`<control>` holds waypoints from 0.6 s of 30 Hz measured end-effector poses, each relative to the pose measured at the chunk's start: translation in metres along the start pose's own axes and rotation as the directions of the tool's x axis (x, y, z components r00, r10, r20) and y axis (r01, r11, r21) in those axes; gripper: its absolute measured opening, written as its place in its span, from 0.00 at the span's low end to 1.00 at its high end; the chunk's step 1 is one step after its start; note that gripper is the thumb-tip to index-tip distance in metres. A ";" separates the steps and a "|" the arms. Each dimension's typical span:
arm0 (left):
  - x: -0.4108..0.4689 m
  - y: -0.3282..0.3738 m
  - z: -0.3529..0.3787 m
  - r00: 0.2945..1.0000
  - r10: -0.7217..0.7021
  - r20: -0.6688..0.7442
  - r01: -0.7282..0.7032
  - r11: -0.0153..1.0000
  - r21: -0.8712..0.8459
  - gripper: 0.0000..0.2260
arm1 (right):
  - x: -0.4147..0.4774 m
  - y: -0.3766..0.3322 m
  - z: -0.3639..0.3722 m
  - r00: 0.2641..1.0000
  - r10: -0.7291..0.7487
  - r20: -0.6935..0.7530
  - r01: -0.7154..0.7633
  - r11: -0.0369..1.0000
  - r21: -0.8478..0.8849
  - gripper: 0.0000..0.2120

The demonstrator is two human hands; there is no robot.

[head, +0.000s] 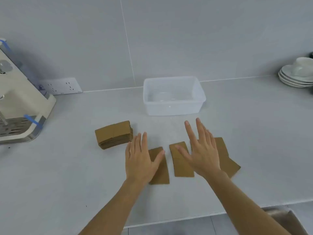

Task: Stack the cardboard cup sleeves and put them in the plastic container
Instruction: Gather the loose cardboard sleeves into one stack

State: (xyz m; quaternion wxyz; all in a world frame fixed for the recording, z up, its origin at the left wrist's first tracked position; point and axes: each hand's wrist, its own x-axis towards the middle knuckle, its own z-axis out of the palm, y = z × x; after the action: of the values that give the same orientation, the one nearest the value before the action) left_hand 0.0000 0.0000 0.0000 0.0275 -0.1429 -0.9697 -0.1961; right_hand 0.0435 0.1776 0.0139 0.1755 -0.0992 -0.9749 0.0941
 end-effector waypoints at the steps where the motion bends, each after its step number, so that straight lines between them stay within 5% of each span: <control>1: -0.002 0.000 0.002 0.999 -0.044 0.026 0.044 0.999 0.001 0.43 | 0.000 -0.001 0.001 1.000 -0.001 0.009 0.001 1.000 0.016 0.34; 11: -0.008 0.000 0.016 0.946 -0.308 0.099 0.281 0.934 0.219 0.38 | -0.009 -0.004 0.016 1.000 -0.015 -0.028 0.015 1.000 0.009 0.34; 18: 0.010 0.007 0.017 0.874 -0.435 0.217 0.414 0.900 0.138 0.35 | -0.015 -0.004 0.020 0.999 0.022 0.043 -0.023 0.999 0.027 0.34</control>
State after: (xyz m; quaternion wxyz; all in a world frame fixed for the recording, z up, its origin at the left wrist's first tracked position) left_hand -0.0071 0.0152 -0.0121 -0.1286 0.0521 -0.9810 -0.1359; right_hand 0.0492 0.1679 -0.0085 0.1548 -0.1056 -0.9759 0.1117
